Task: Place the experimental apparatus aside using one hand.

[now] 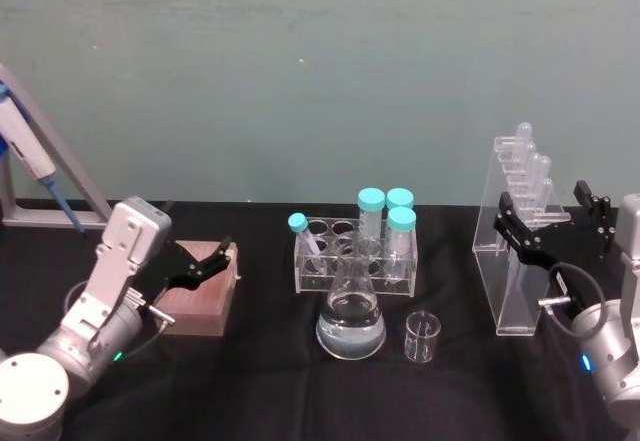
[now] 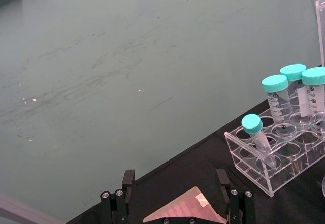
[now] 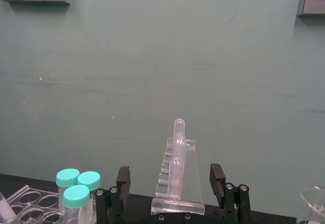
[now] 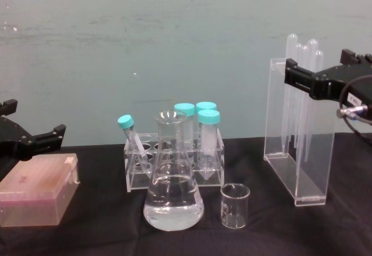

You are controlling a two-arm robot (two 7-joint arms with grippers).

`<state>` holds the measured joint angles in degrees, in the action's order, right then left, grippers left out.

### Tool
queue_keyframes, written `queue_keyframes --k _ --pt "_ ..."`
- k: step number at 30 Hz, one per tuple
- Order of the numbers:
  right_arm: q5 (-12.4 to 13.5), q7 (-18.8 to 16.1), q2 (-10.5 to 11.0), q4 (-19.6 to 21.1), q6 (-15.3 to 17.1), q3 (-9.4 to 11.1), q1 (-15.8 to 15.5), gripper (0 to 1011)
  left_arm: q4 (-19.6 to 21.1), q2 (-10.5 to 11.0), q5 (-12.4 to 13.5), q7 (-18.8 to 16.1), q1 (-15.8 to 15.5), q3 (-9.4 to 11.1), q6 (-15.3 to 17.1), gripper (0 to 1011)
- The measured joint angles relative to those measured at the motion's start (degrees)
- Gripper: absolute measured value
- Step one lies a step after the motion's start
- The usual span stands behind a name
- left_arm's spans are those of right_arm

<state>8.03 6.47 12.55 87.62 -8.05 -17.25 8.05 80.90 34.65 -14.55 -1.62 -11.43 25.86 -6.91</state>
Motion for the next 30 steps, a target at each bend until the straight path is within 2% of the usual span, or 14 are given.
queue_keyframes --k 14,30 --pt "-3.0 1.9 -3.2 -0.7 1.4 1.4 -0.3 1000 0.0 0.0 0.0 0.0 0.0 0.0 0.0 1000" --pt "-4.9 1.4 -6.2 -2.4 1.1 3.6 -0.1 1000 0.0 0.0 0.0 0.0 0.0 0.0 0.0 1000"
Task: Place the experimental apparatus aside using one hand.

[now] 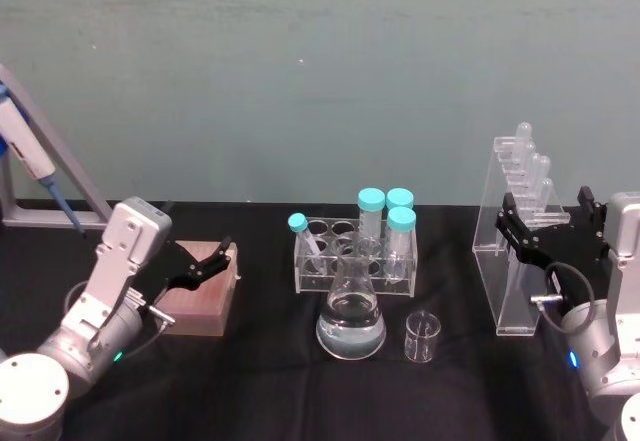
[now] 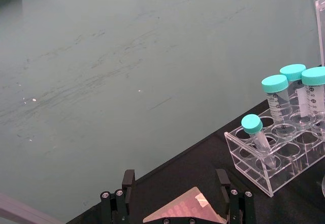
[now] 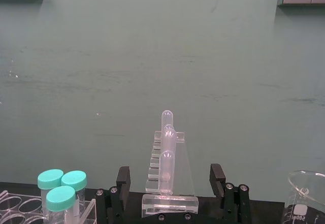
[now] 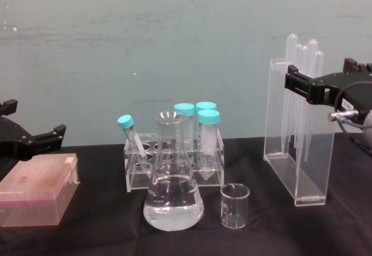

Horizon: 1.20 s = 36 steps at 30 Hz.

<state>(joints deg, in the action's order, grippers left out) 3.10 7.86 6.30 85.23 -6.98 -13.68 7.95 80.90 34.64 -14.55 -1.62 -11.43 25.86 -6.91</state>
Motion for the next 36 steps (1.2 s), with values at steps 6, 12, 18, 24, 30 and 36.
queue_keyframes --k 6,12,18,24,30,36 --pt "-0.5 -0.7 -0.9 -0.4 0.0 0.5 0.2 1000 0.0 0.0 0.0 0.0 0.0 0.0 0.0 1000" --pt "-1.1 -1.4 -1.8 -1.0 0.0 1.1 0.5 1000 0.0 0.0 0.0 0.0 0.0 0.0 0.0 1000" --pt "-1.8 -1.9 -2.7 -1.7 0.2 1.8 0.9 1000 0.0 0.0 0.0 0.0 0.0 0.0 0.0 1000" --pt "-2.5 -2.4 -3.5 -2.4 0.3 2.5 1.2 1000 0.0 0.0 0.0 0.0 0.0 0.0 0.0 1000" --pt "-3.0 -3.1 -4.0 -2.9 0.3 3.1 1.4 1000 0.0 0.0 0.0 0.0 0.0 0.0 0.0 1000" --pt "-3.5 -3.6 -4.7 -3.2 0.3 3.7 1.5 1000 0.0 0.0 0.0 0.0 0.0 0.0 0.0 1000"
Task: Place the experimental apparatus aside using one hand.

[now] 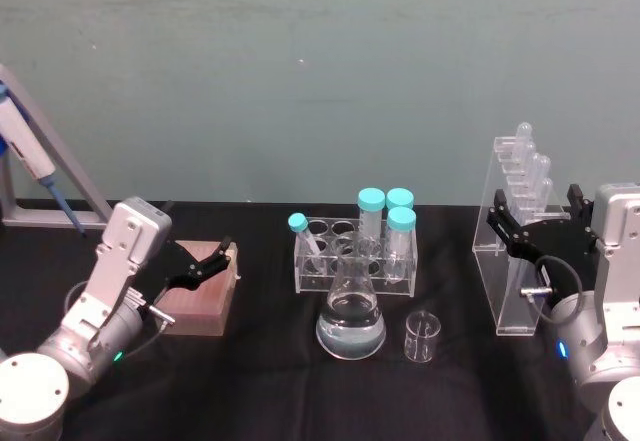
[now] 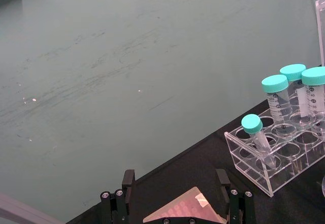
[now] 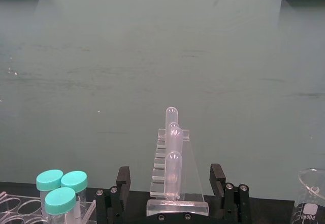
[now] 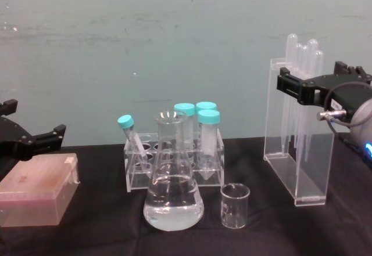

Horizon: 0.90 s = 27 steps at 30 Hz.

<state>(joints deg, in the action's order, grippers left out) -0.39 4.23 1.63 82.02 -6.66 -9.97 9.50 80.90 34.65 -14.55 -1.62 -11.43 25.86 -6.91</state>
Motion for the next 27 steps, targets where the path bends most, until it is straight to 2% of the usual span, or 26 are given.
queue_keyframes --k 27 --pt "-2.1 -3.1 -3.0 -1.8 0.7 3.6 1.1 1000 0.0 0.0 0.0 0.0 0.0 0.0 0.0 1000"
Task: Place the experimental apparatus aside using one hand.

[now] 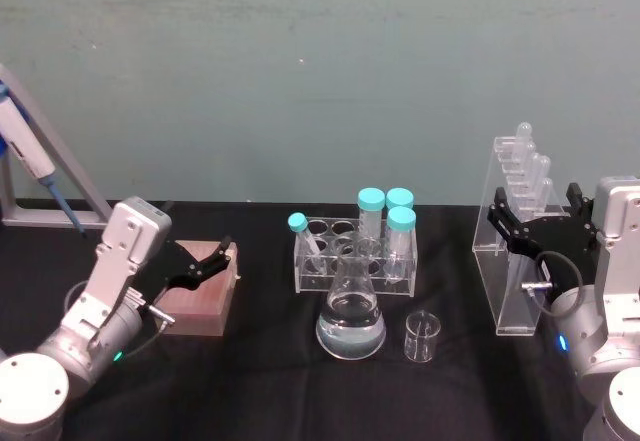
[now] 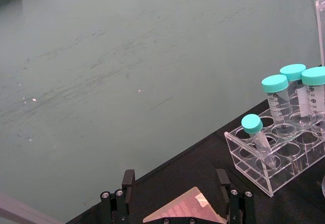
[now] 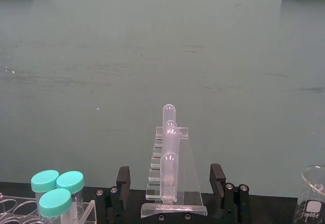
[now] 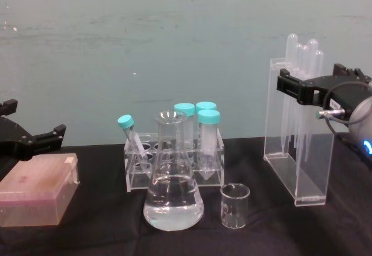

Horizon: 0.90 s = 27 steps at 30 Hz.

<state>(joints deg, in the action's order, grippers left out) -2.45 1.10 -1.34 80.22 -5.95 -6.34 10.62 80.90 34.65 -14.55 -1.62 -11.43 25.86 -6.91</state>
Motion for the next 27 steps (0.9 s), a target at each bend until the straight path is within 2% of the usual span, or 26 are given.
queue_keyframes --k 27 --pt "-0.9 -1.7 -0.7 -1.4 0.1 0.8 1.0 1000 0.0 0.0 0.0 0.0 0.0 0.0 0.0 1000"
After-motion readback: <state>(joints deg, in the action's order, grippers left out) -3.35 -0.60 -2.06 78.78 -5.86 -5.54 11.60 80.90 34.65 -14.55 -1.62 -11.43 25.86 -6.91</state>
